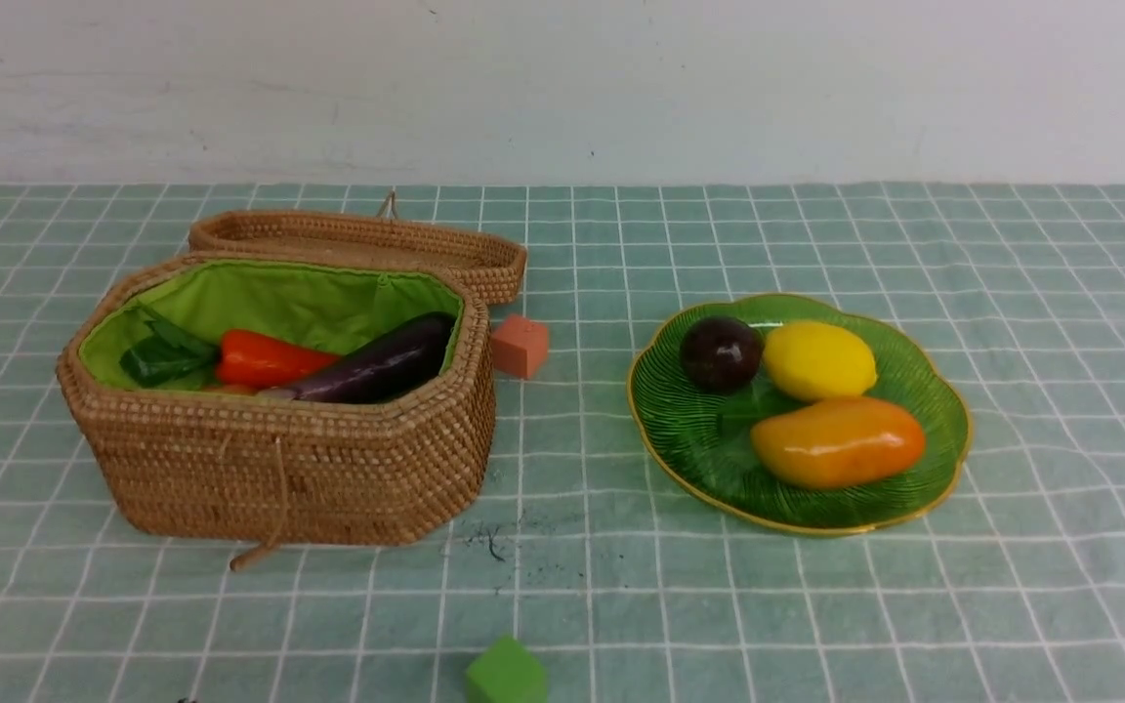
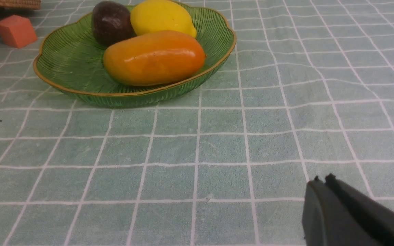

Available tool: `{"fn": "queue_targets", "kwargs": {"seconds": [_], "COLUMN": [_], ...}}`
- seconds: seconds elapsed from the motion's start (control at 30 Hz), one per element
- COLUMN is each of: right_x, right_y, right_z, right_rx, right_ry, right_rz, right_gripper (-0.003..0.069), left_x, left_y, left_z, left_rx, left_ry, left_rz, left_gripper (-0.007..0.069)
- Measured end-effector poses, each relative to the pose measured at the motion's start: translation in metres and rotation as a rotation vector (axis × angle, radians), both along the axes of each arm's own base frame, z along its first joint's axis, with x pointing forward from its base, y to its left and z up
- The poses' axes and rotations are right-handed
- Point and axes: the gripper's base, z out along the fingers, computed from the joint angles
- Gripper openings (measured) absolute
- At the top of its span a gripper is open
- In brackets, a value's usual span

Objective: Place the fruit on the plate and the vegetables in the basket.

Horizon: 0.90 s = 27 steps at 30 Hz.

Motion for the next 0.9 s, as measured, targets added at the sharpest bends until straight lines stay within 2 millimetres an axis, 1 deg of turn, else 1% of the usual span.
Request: {"fn": "queue_targets", "kwargs": {"seconds": [0.43,0.53,0.63,0.7,0.77,0.8,0.87,0.9], "right_x": [0.000,0.000,0.000,0.000,0.000,0.000,0.000,0.000], "right_y": [0.000,0.000,0.000,0.000,0.000,0.000,0.000,0.000], "right_z": [0.000,0.000,0.000,0.000,0.000,0.000,0.000,0.000], "right_rx": [-0.002,-0.002,-0.002,-0.002,-0.002,-0.002,-0.002,-0.002], "right_ry": [0.000,0.000,0.000,0.000,0.000,0.000,0.000,0.000], "right_rz": [0.000,0.000,0.000,0.000,0.000,0.000,0.000,0.000], "right_gripper": [-0.0007,-0.0004,-0.0002,0.0000,0.0001,0.0003,0.0003,0.0005], "left_x": [0.000,0.001,0.007,0.010,0.008,0.008,0.004,0.002], "left_y": [0.000,0.001,0.008,0.020,0.031,0.032,0.039,0.040], "left_z": [0.000,0.001,0.000,-0.004,-0.012,-0.018,-0.034,-0.040], "left_rx": [0.001,-0.013,-0.050,-0.071,-0.060,-0.049,-0.021,-0.021], "left_ry": [0.002,-0.021,-0.095,-0.152,-0.179,-0.173,-0.154,-0.126], "left_rz": [-0.001,0.018,0.124,0.273,0.400,0.416,0.515,0.536], "left_gripper": [0.0009,0.0009,0.0011,0.0001,-0.0013,-0.0013,-0.0013,-0.0013]}}
